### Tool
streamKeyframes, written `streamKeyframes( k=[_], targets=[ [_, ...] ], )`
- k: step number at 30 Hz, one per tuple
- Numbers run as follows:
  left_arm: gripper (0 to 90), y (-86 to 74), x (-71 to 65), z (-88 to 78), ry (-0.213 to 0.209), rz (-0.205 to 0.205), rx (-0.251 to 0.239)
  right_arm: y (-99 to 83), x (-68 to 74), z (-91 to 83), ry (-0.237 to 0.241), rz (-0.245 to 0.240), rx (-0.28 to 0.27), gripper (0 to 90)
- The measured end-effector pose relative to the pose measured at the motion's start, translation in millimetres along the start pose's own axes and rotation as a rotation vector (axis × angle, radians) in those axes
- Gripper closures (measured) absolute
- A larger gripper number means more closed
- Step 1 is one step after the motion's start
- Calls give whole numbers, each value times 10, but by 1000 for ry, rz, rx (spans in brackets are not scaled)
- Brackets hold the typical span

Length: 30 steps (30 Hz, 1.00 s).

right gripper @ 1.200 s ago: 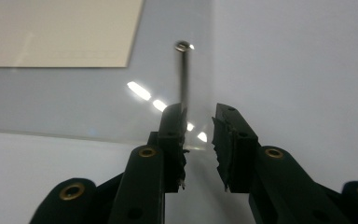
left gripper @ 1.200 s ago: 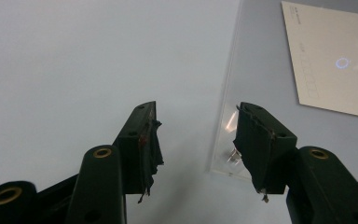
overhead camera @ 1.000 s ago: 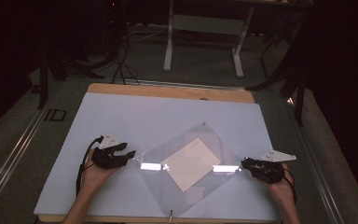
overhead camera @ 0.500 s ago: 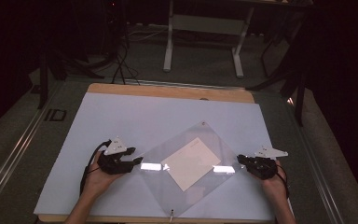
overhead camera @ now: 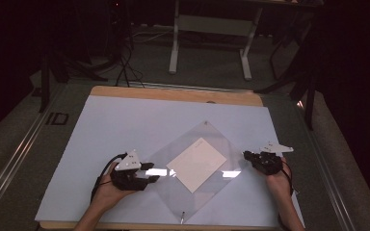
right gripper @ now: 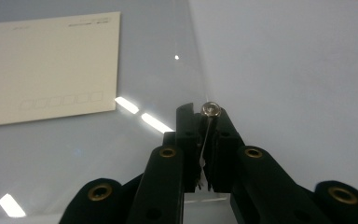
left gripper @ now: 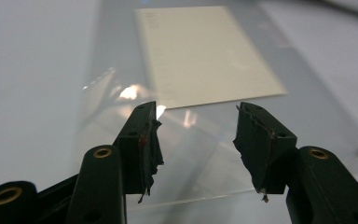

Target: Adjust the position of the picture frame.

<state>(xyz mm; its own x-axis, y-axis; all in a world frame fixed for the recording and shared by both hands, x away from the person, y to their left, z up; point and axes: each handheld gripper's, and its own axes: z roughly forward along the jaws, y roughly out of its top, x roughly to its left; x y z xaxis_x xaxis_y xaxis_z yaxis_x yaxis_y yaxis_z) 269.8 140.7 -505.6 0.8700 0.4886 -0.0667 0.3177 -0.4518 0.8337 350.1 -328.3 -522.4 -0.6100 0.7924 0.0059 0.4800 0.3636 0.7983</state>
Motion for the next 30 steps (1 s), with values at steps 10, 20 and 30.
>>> streamKeyframes(
  k=[10, 20, 30],
  targets=[
    [488, 67, -212, 188, -126, 70, 12, 175, -106, 214, -32, 25, 1, 851],
    [529, 123, -526, 451, -303, 158, 50, 182, -142, 273, -27, 52, -6, 850],
    [559, 169, -710, 616, -400, 215, 64, 194, -153, 292, -27, 64, -9, 849]
  ],
)
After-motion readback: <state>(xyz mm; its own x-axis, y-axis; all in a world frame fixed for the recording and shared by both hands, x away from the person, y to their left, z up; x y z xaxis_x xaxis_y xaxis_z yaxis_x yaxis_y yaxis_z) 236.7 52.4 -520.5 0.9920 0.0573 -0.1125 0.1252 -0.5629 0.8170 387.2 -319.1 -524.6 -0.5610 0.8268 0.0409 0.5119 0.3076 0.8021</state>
